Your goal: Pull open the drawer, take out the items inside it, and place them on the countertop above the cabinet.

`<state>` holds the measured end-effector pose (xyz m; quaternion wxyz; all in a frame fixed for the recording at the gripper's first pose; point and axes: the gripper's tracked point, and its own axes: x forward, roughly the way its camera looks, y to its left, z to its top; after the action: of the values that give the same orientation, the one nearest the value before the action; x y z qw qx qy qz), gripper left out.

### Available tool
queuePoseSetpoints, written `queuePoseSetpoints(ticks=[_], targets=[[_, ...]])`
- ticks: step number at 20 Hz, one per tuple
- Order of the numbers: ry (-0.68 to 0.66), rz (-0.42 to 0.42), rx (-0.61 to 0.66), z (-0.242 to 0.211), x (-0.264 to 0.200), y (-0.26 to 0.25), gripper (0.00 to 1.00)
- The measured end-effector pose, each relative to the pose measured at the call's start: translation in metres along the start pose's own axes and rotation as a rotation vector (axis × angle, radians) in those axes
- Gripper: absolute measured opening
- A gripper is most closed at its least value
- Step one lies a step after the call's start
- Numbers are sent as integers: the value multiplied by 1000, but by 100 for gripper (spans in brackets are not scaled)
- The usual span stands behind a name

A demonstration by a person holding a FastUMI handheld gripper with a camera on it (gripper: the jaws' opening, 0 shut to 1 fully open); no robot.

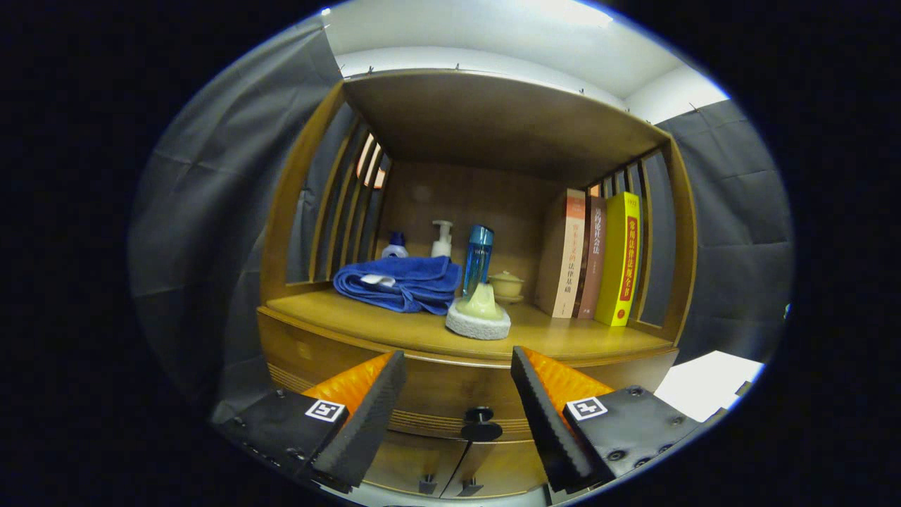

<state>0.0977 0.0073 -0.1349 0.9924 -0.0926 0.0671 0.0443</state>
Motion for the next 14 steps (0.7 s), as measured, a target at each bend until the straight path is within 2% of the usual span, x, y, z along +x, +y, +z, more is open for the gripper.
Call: queuePoseSetpoints(ticks=[10, 14], targets=[[-97, -44, 59, 83, -133, -24, 98], [-141, -77, 120, 98, -161, -38, 98]])
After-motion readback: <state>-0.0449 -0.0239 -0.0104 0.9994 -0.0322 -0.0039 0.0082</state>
